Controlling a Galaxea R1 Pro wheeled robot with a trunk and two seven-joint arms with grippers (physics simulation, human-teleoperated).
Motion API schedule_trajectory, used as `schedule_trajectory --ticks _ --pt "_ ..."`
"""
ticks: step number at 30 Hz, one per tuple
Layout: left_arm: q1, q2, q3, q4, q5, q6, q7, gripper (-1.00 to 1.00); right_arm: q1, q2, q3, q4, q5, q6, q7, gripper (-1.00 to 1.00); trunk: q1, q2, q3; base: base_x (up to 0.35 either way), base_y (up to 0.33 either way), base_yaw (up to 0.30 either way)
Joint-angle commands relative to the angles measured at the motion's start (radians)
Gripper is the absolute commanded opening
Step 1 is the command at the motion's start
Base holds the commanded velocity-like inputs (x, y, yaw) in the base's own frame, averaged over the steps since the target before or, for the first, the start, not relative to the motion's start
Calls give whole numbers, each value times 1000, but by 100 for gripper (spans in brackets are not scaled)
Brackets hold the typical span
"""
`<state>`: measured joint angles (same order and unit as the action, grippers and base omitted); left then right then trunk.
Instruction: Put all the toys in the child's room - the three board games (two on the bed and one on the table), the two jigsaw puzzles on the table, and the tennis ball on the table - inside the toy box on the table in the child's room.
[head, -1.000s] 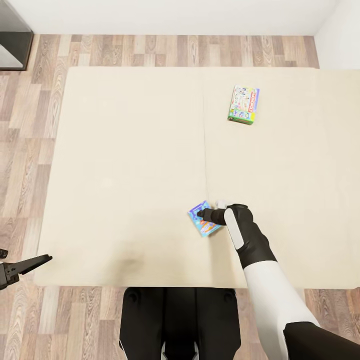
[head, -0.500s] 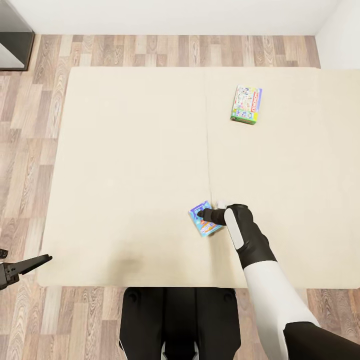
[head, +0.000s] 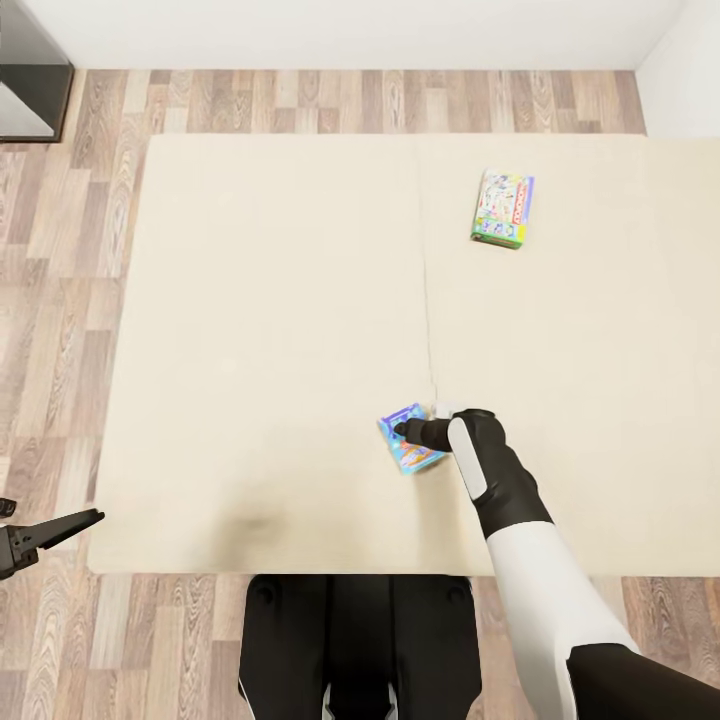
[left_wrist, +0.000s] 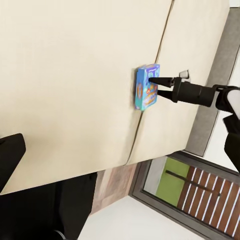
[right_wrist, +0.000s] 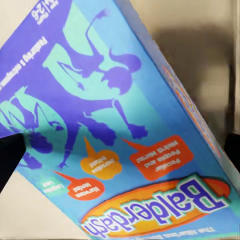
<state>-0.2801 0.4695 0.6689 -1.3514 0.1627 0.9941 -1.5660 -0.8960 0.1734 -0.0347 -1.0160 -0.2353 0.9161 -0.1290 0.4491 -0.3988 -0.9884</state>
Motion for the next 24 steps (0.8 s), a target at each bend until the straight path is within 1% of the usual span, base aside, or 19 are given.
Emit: schedule_trajectory --ticks 1,15,24 --pt "-1 0 0 0 -2 11 -5 100 0 1 -2 5 -18 3 -8 100 1 -1 -1 0 70 0" --pt "-1 0 0 0 -2 11 -5 100 0 1 -2 5 -18 3 -8 100 1 -1 -1 0 37 0" --pt "-1 0 0 0 -2 11 -5 100 0 1 -2 5 -18 3 -9 100 1 -1 -1 0 8 0"
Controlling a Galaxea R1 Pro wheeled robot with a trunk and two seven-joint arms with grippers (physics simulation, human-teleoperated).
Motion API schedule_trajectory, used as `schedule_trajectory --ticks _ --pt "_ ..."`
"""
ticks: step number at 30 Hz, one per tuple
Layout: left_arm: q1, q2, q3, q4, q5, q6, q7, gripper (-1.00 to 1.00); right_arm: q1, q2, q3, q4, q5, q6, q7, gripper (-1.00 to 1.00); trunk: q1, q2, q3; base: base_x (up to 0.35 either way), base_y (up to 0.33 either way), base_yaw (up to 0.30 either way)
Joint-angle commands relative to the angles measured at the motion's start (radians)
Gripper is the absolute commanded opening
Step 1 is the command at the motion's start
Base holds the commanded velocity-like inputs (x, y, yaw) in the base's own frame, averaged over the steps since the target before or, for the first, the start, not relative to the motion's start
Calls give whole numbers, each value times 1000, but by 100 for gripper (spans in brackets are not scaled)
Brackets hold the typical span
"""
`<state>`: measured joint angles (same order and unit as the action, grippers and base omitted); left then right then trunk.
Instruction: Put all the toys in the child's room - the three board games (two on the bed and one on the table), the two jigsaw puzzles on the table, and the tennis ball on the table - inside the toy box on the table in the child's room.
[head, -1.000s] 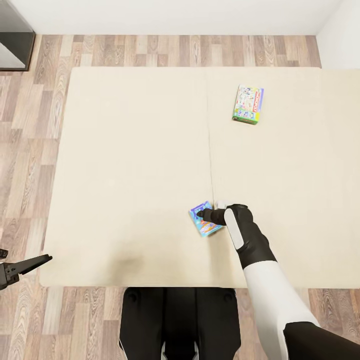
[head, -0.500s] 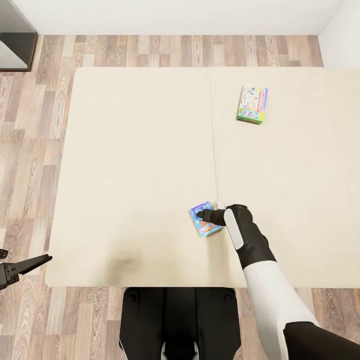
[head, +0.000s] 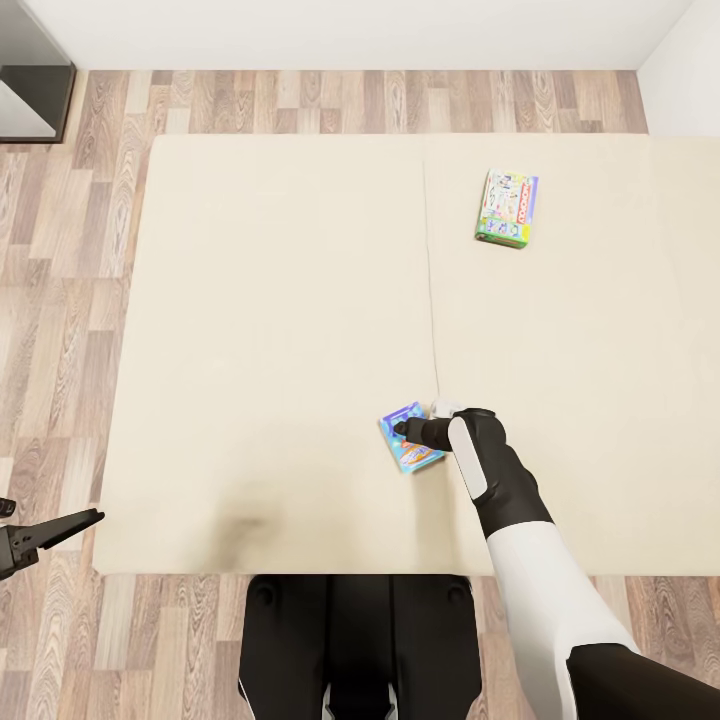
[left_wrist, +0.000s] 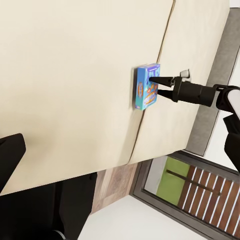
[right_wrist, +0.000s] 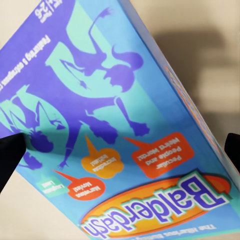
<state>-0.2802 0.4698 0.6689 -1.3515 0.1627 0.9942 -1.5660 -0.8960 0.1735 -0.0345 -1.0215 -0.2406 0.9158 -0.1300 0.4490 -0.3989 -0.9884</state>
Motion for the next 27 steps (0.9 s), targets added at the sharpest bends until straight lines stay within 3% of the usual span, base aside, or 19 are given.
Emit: schedule_trajectory --ticks 1,27 --pt "-1 0 0 0 -1 11 -5 100 0 1 -2 11 -12 3 -8 100 1 -1 -1 0 2 0" --pt "-1 0 0 0 0 11 -5 100 0 1 -2 11 -13 3 -8 100 1 -1 -1 0 60 0"
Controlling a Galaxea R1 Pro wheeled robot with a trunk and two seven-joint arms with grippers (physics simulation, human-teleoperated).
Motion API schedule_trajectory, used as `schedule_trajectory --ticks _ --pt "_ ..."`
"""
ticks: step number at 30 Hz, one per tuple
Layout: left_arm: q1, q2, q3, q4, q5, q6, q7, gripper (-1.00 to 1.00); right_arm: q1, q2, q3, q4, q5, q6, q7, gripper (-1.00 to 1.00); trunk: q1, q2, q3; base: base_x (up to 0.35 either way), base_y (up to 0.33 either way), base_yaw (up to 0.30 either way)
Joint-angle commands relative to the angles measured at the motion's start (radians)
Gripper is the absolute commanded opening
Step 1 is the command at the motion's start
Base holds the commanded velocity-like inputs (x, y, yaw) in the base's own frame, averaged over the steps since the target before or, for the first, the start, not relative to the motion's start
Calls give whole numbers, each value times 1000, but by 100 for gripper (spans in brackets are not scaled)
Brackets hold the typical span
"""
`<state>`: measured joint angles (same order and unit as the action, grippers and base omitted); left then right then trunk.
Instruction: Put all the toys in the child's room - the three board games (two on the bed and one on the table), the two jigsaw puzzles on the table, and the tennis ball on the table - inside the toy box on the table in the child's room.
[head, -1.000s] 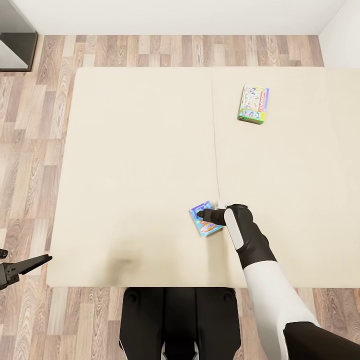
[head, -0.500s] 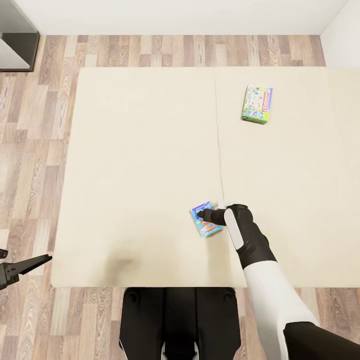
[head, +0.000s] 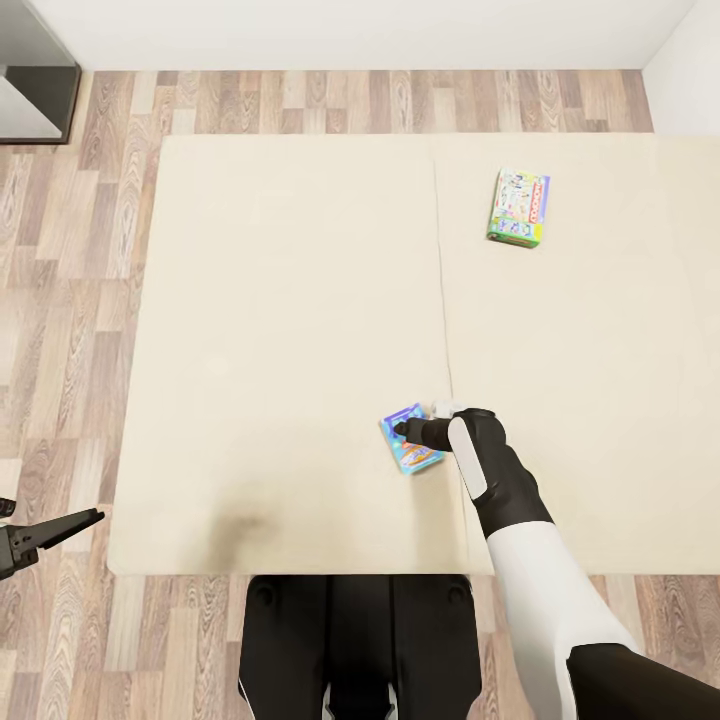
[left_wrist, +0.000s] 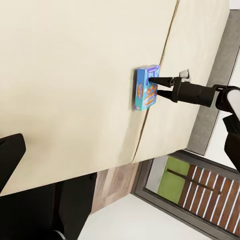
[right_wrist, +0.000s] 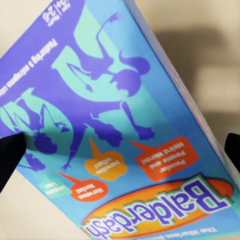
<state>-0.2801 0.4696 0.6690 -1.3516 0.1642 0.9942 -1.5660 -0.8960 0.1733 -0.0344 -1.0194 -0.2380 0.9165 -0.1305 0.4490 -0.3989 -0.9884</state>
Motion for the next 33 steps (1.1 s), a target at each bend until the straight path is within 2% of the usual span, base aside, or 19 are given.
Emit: schedule_trajectory --ticks 1,33 --pt "-1 0 0 0 -2 11 -5 100 0 1 -2 8 -15 2 -7 100 1 -1 -1 0 19 0" --pt "-1 0 0 0 -3 11 -5 100 0 1 -2 8 -17 2 -7 100 1 -1 -1 0 38 0"
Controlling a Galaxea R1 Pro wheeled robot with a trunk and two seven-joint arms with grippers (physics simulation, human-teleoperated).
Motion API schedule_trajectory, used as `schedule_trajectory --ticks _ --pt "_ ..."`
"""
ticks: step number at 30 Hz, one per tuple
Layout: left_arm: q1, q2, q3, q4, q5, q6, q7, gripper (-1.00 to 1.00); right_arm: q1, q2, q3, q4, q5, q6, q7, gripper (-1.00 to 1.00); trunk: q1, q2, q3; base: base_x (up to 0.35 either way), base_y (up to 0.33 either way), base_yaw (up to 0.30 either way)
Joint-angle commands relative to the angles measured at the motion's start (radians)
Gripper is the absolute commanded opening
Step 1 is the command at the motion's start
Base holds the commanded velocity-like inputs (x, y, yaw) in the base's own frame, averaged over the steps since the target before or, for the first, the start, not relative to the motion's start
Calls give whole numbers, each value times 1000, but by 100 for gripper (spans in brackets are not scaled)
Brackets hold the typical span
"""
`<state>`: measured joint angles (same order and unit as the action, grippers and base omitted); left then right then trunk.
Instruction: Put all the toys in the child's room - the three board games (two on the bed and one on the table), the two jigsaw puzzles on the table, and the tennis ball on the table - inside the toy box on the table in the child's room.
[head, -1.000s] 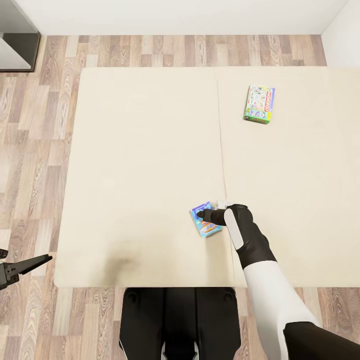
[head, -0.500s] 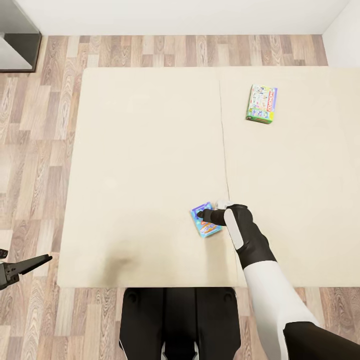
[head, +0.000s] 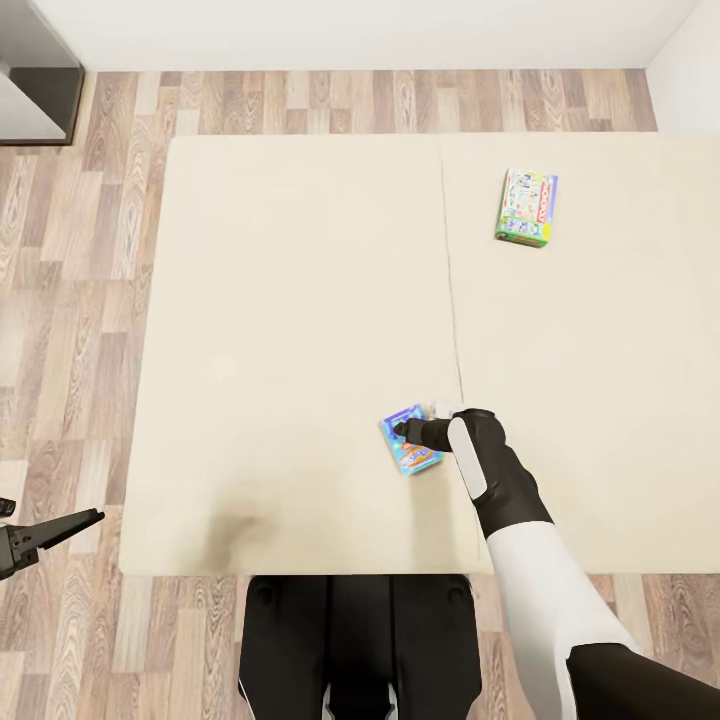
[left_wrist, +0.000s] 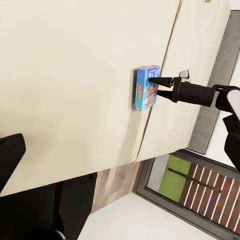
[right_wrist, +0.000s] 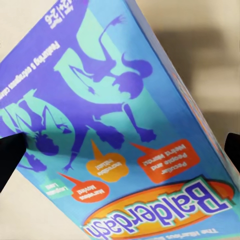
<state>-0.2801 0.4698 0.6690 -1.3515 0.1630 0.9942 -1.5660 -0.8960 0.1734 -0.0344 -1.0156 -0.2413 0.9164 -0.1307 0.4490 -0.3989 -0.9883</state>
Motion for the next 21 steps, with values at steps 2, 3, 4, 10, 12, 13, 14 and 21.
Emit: schedule_trajectory --ticks 2,3,4,10,12,13,14,21 --pt "-1 1 0 0 -2 11 -5 100 0 1 -2 5 -13 2 -7 100 1 -1 -1 0 9 0" --pt "-1 0 0 0 -2 11 -5 100 0 1 -2 5 -13 2 -7 100 1 -1 -1 0 11 0" --pt "-1 0 0 0 -2 11 -5 100 0 1 -2 5 -13 2 -7 100 1 -1 -1 0 22 0" --pt "-1 0 0 0 -2 11 -5 100 0 1 -2 5 -13 2 -7 100 1 -1 -1 0 101 0" --pt "-1 0 0 0 -2 11 -5 100 0 1 -2 5 -13 2 -7 100 1 -1 -1 0 104 0" --pt "-1 0 0 0 -2 11 -5 100 0 1 -2 5 -13 2 -7 100 1 -1 -1 0 74 0" --pt "-1 0 0 0 -2 11 -5 100 0 1 -2 5 -13 2 -7 100 1 -1 -1 0 47 0" --pt "-1 0 0 0 -2 11 -5 100 0 1 -2 5 -13 2 -6 100 1 -1 -1 0 32 0"
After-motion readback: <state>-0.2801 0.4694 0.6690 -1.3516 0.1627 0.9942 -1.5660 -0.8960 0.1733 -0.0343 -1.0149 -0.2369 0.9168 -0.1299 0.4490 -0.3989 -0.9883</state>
